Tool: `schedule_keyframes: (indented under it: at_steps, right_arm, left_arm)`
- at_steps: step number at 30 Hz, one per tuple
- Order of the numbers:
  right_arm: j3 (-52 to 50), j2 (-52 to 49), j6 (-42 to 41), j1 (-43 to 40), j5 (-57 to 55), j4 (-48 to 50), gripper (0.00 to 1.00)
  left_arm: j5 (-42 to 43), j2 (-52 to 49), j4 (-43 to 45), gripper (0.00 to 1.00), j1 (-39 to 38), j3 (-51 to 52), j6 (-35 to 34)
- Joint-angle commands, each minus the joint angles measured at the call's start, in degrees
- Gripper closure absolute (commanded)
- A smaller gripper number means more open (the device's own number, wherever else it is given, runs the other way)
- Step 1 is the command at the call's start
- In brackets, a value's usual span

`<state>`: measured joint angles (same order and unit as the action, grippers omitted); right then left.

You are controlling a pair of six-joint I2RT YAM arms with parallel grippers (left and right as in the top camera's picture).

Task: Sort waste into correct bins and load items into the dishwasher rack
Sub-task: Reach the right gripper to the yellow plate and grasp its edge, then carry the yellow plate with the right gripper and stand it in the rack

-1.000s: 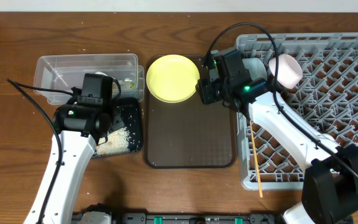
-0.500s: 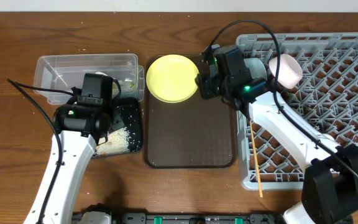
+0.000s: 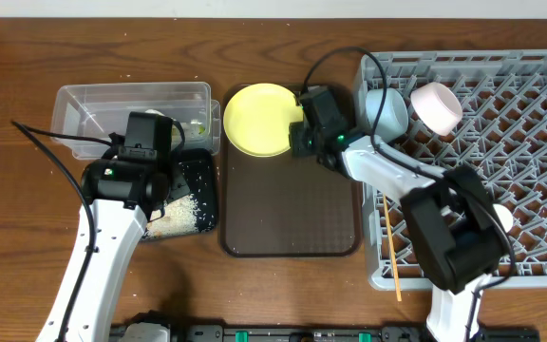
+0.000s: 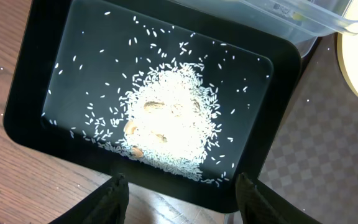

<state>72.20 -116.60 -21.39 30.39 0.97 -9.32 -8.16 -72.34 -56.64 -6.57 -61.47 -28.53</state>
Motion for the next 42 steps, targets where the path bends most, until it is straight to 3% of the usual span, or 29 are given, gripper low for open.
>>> schedule_keyframes:
  at_steps: [1,13,19,29,37,42]
  right_arm:
    - [0.48,-1.62,-3.69,0.42,-0.98,0.02,0.62]
    - [0.50,-1.31,-3.69,-0.17,-2.95,-6.93,0.99]
    - [0.59,3.23,-1.97,-1.51,-3.17,-8.90,0.99]
    - [0.87,23.82,9.46,-6.03,-10.56,-20.06,0.99]
    - [0.87,39.80,19.98,-12.24,-20.87,-33.62,0.99]
    - [0.87,44.98,28.61,-16.26,-34.75,-41.90,0.99]
  left_arm:
    - [-1.33,-0.46,-0.33,0.41,0.13,0.22,-0.28]
    - [-1.33,-0.46,-0.55,0.41,0.13,0.22,-0.28]
    - [-1.33,-0.46,-0.55,0.41,0.13,0.22,-0.28]
    - [-1.33,-0.46,-0.52,0.41,0.13,0.22,-0.28]
    - [-1.36,-0.46,-0.44,0.41,0.13,0.22,-0.28]
    - [-1.36,-0.46,-0.35,0.41,0.13,0.22,-0.28]
